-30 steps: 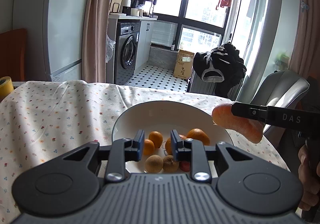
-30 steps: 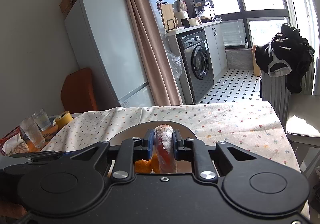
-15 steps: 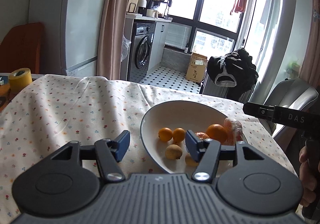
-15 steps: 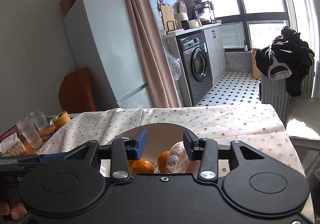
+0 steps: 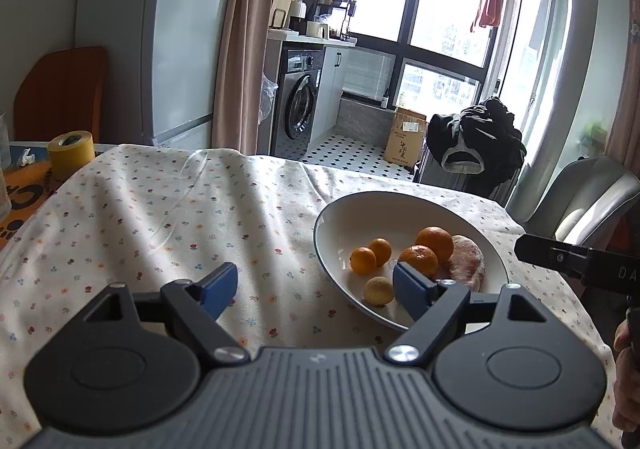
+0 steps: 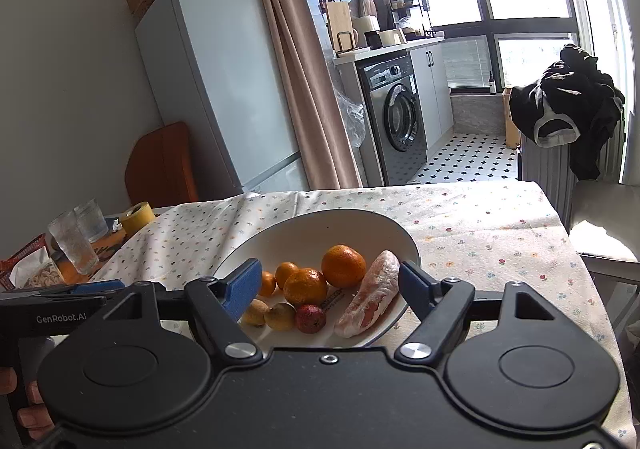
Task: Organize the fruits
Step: 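Withdraw both grippers from the bowl toward the red apple and second bagged item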
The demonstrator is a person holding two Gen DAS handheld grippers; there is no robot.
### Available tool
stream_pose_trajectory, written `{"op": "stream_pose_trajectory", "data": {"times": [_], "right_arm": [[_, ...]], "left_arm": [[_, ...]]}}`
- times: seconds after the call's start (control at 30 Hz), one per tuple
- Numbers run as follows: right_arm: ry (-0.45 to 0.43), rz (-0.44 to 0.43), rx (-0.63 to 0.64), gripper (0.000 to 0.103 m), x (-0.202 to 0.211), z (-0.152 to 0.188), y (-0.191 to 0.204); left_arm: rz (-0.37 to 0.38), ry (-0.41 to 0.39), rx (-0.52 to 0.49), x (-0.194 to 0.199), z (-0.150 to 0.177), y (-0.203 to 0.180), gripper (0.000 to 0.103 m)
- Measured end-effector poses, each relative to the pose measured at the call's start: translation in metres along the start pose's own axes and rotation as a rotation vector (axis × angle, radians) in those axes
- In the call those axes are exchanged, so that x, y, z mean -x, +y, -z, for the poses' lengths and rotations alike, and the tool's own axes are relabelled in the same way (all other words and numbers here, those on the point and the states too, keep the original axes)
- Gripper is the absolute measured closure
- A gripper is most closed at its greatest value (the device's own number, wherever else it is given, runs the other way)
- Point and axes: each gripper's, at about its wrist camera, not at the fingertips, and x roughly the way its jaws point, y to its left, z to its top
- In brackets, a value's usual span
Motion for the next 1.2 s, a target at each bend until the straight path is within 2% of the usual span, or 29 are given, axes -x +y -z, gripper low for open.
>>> {"op": "stream_pose_trajectory", "data": {"times": [0.3, 0.47, 0.7, 0.77, 0.9, 1.07, 1.2], "right_arm": [[0.038, -0.037, 0.031, 0.018, 0.02, 0.015, 0.014], [0.045, -0.061, 0.054, 0.018, 0.03, 0.023, 0.021], [0.056, -0.101, 0.097, 0.018, 0.042, 0.034, 0.035], [0.053, -0.111, 0.107, 0.018, 0.045, 0.036, 0.039], [0.051, -0.123, 0.122, 0.02, 0.049, 0.041, 0.046], [0.074, -0.148, 0.122, 0.038, 0.043, 0.045, 0.051], [0.095, -0.166, 0.134, 0.042, 0.037, 0.049, 0.057]], "left_arm": [[0.03, -0.012, -0.019, 0.022, 0.014, -0.006, 0.018], [0.073, -0.025, -0.026, 0.04, 0.022, -0.008, 0.018], [0.062, -0.03, -0.031, 0.056, 0.034, -0.005, 0.022], [0.059, -0.034, -0.031, 0.059, 0.037, -0.003, 0.026], [0.066, -0.022, -0.012, 0.062, 0.042, 0.004, 0.04], [0.072, -0.013, 0.02, 0.061, 0.047, 0.01, 0.049], [0.072, 0.0, 0.036, 0.056, 0.053, 0.011, 0.058]]}}
